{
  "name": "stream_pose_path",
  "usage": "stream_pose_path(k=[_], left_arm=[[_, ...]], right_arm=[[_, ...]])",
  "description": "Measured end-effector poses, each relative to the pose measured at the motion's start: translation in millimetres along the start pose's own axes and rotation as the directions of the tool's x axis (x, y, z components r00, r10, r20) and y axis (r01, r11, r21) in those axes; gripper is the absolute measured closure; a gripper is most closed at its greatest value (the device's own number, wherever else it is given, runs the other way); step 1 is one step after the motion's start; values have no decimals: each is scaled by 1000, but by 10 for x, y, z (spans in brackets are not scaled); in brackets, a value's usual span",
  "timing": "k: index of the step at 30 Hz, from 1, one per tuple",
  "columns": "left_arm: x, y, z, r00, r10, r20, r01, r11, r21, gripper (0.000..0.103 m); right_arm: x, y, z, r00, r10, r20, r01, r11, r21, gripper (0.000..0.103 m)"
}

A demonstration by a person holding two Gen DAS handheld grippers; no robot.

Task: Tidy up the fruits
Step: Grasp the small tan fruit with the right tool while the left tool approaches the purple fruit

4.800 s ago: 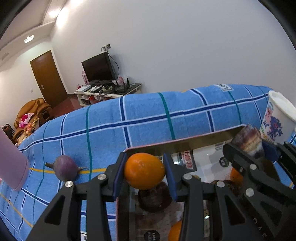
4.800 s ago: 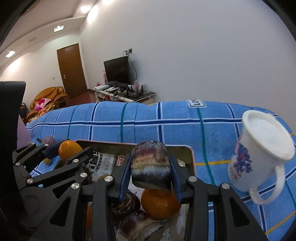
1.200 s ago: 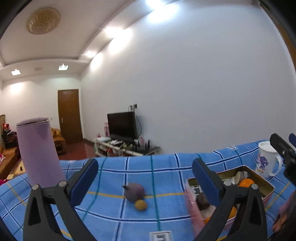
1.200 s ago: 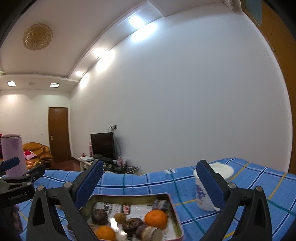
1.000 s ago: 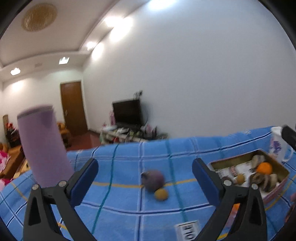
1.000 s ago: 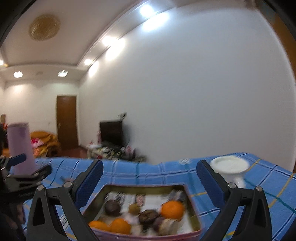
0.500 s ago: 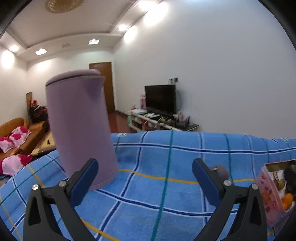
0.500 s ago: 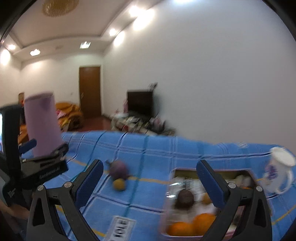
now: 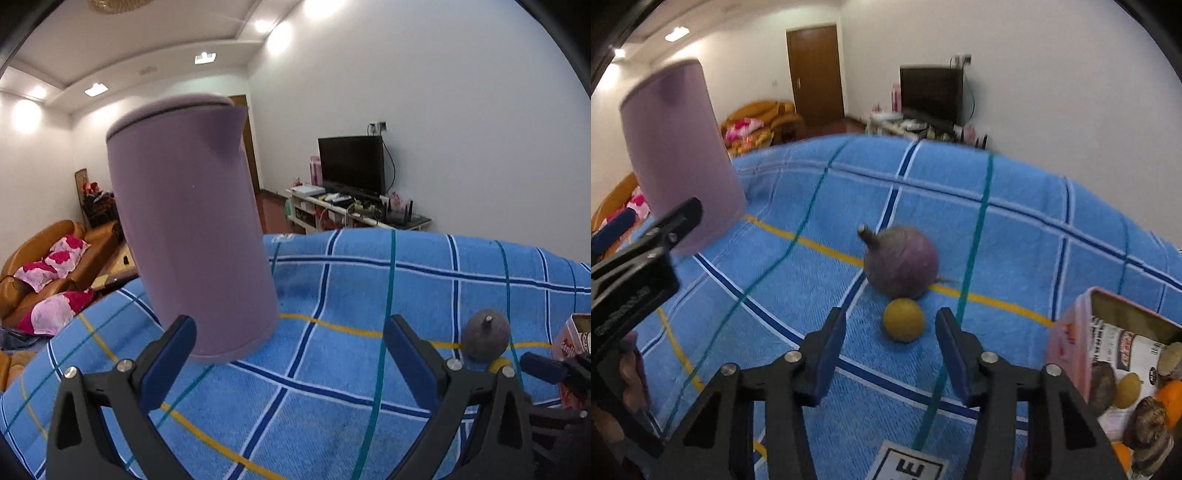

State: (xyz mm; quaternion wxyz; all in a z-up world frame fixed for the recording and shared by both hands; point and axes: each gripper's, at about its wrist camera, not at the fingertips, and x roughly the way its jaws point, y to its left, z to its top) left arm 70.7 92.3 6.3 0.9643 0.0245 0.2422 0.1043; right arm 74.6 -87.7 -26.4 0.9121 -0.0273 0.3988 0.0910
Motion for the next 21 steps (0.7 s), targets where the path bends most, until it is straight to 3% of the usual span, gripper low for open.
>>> stream_pose_path(k=[4,8,11,16,21], left_arm=[[-23,-24,-14,1000,-26,4,26,1000,4,0],[-39,-27,-3,999,-48,8,48,999,2,0],[-38,-35,6,998,-58,6,58,998,6,0],[-66,-82,8,994,-106,16,106,994,22,0],[-130,-207,-8,977,-210,28,209,977,51,0]], right_arm=[[162,-19,41,998,12,-65,-11,1000,17,53],[192,-38,32,997,18,-76,-16,1000,23,76],[108,-69,7,998,27,-63,-25,999,24,77],[-371,-143,-124,994,-11,108,7,999,37,76],[-883,-283,-298,953,-114,282,100,993,62,77]])
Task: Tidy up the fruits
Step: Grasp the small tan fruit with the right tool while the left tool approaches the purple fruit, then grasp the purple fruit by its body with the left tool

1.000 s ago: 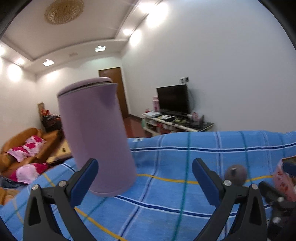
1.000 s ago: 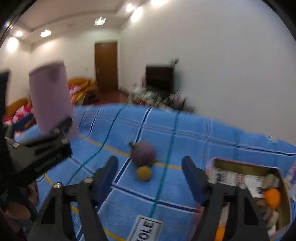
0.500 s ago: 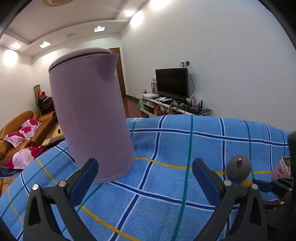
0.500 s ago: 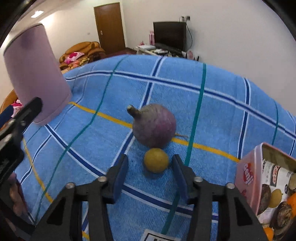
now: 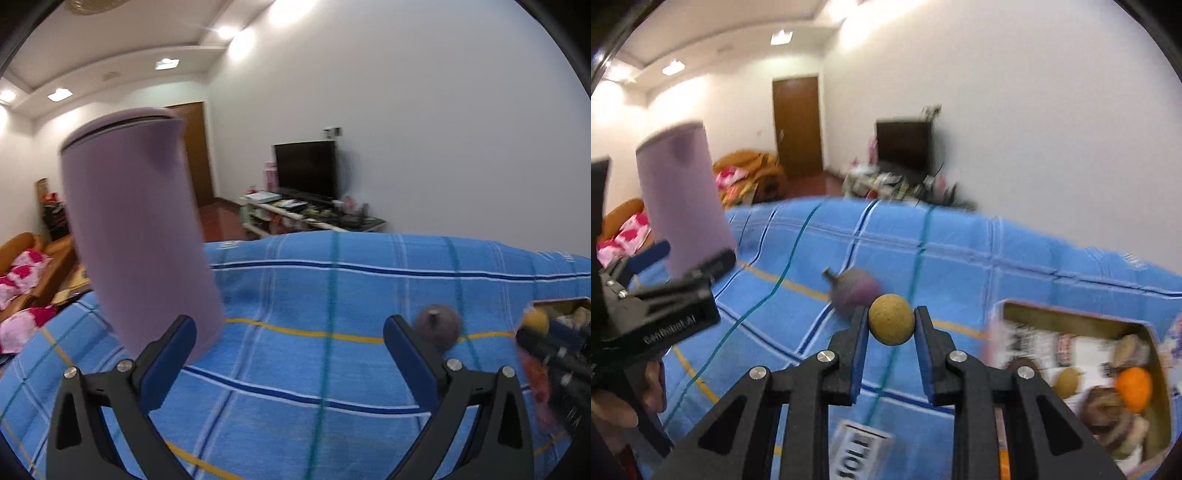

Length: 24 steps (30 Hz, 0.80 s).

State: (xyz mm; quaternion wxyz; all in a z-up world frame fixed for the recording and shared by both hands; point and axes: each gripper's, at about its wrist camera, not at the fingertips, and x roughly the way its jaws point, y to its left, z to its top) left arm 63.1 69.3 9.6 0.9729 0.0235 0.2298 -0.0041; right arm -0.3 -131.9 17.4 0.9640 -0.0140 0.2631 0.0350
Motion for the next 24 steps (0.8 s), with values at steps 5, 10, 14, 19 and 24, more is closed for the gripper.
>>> stream_pose_path(k=[5,10,14,19,24], left_arm=[[-26,-284,32,993,-119,-28,120,992,35,0],[143,-659,181,969,-216,-121,221,975,27,0],[442,-983,183,958,-195,-209,212,975,59,0],[771,-1200,88,941,-117,-318,164,979,124,14],[1017,-1198,51,899,-96,-427,149,984,94,19]], right_arm=[[-283,-150,-13,991,-70,113,70,998,6,77],[-373,-249,30,987,-77,141,71,996,50,76],[-340,-303,24,988,-83,132,73,994,76,76],[-327,-383,34,991,-61,121,47,992,116,76],[-281,-368,20,994,-42,100,30,992,123,76]])
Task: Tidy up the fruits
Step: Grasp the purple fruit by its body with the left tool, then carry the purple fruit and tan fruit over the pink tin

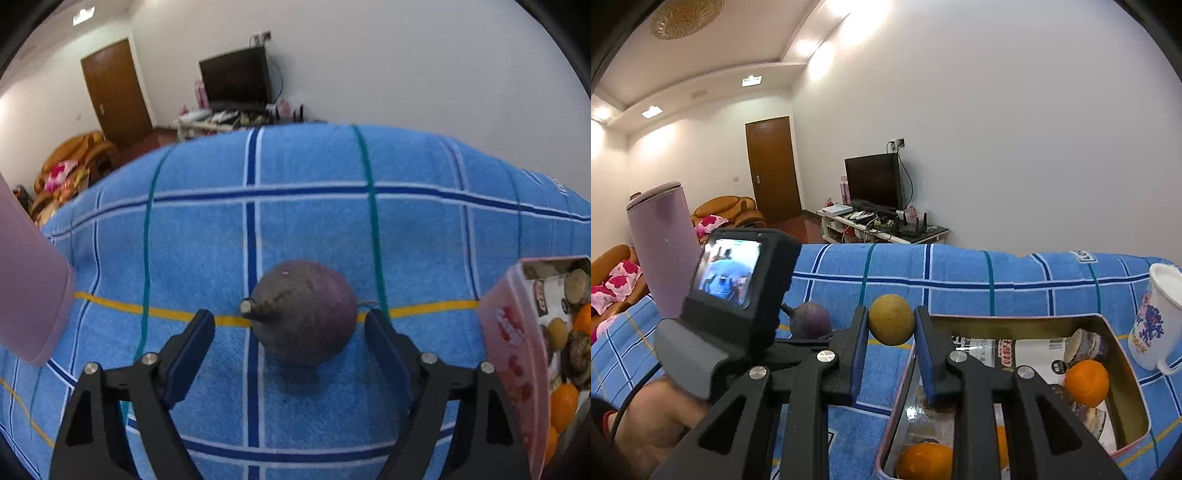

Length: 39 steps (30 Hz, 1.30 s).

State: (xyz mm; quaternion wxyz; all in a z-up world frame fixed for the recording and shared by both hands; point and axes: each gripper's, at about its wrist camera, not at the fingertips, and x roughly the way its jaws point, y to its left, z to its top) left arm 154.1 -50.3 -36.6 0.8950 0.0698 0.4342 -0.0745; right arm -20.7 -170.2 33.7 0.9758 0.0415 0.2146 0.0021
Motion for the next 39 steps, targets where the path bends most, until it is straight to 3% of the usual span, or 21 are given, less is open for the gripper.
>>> stream_pose_path(k=[5,7,11,17,21,29,39], left_arm=[[13,20,23,999,-48,4,48,998,-28,35],[-3,-3,8,998,-66,11,66,998,-16,49],[-58,6,-19,999,-45,28,45,999,-22,49],[-342,201,-203,991,2,134,11,995,-96,49],[-617,309,-404,973,85,216,-59,990,-124,49],[-941,374,-674,935,157,317,-109,981,-163,49],[-1140,332,-808,914,161,371,-107,981,-163,49]], right_arm=[[35,-1,-41,1000,4,-4,-4,1000,-1,76],[48,15,-51,1000,2,-8,-2,1000,-6,76],[51,31,-68,1000,-5,-6,5,1000,-11,76],[-14,95,-74,1000,-10,29,11,999,-45,76],[-55,120,-76,999,14,46,-12,999,-42,76],[-140,242,-144,998,3,69,3,996,-87,76],[-253,214,-193,997,-9,72,16,995,-97,76]])
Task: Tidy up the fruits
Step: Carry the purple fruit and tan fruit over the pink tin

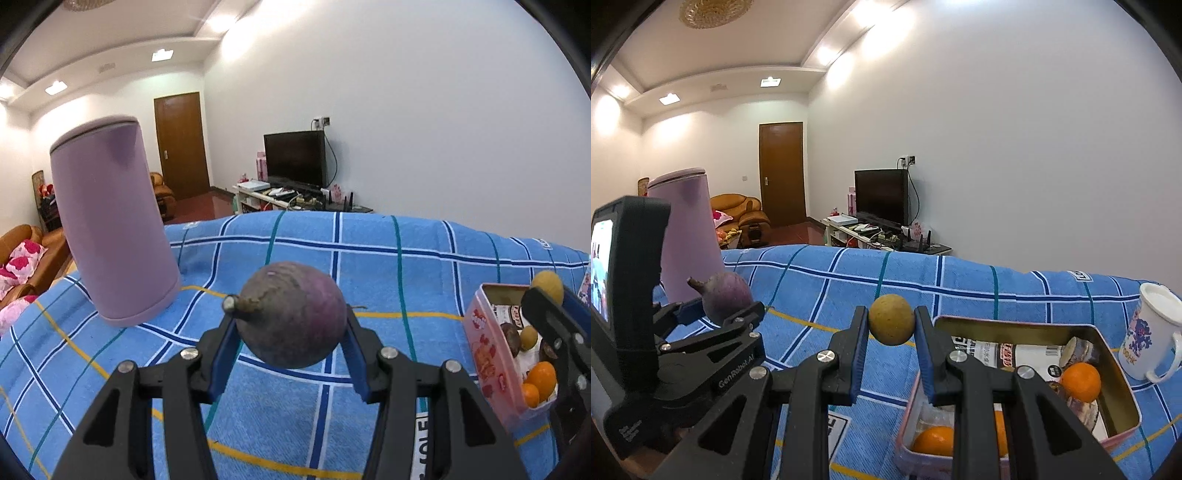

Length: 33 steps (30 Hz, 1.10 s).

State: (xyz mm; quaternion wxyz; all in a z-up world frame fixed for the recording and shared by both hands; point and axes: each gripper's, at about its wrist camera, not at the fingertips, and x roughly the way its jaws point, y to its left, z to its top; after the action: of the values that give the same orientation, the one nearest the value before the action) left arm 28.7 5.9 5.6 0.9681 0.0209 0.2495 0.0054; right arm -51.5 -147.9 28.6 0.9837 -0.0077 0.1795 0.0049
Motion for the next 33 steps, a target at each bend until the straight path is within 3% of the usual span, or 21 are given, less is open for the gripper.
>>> stream_pose_path(k=[33], left_arm=[[-373,-383,-31,991,-103,89,99,994,46,49]], right_arm=[[-357,-371,-64,1000,-5,13,5,1000,15,76]])
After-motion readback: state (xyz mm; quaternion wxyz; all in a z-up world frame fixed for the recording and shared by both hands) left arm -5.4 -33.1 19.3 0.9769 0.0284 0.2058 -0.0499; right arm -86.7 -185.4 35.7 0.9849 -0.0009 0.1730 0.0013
